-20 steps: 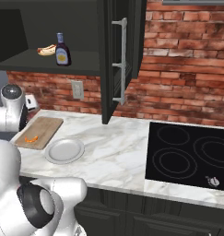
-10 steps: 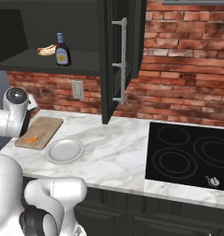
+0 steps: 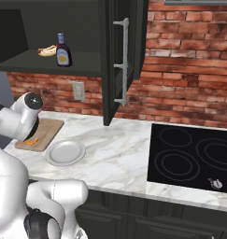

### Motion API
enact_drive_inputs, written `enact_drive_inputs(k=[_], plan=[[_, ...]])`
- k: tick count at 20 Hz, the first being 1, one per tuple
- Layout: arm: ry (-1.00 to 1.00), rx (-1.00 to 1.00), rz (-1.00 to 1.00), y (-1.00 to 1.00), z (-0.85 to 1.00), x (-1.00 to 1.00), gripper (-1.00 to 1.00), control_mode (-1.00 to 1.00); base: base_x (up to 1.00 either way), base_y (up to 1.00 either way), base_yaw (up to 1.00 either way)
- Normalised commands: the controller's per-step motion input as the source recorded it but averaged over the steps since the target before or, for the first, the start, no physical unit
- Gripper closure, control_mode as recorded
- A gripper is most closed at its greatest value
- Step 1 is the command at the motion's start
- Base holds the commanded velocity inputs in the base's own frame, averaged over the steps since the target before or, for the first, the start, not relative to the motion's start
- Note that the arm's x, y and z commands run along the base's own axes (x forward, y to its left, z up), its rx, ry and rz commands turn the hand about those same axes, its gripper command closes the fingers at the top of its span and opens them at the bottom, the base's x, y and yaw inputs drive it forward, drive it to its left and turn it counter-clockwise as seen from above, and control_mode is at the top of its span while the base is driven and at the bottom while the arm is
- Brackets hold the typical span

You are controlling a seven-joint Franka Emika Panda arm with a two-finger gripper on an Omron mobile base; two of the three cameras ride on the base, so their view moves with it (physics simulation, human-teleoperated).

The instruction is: Pick the shrimp from the plate and place it on the cutting board. Then pick the condiment bottle from the cabinet and place it next to the cutting board.

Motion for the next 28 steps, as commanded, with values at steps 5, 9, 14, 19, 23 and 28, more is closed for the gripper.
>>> enact_drive_inputs(k=[5,9,14,19,23,28], plan=[[-0.13,0.02,0.32,0.00,0.00,0.00,-1.00,-1.00,0.00,0.00,0.00],[-0.16,0.03,0.31,0.00,0.01,-0.08,-1.00,-1.00,0.00,0.00,0.00],[-0.16,0.04,0.24,0.00,0.03,-0.33,-1.00,-1.00,0.00,0.00,0.00],[-0.09,0.02,0.11,0.00,0.16,-0.47,-1.00,-1.00,0.00,0.00,0.00],[-0.05,0.00,0.04,0.00,0.35,-0.46,-1.00,-1.00,0.00,0.00,0.00],[-0.01,0.00,0.00,0.00,0.42,-0.28,-1.00,-1.00,0.00,0.00,0.00]])
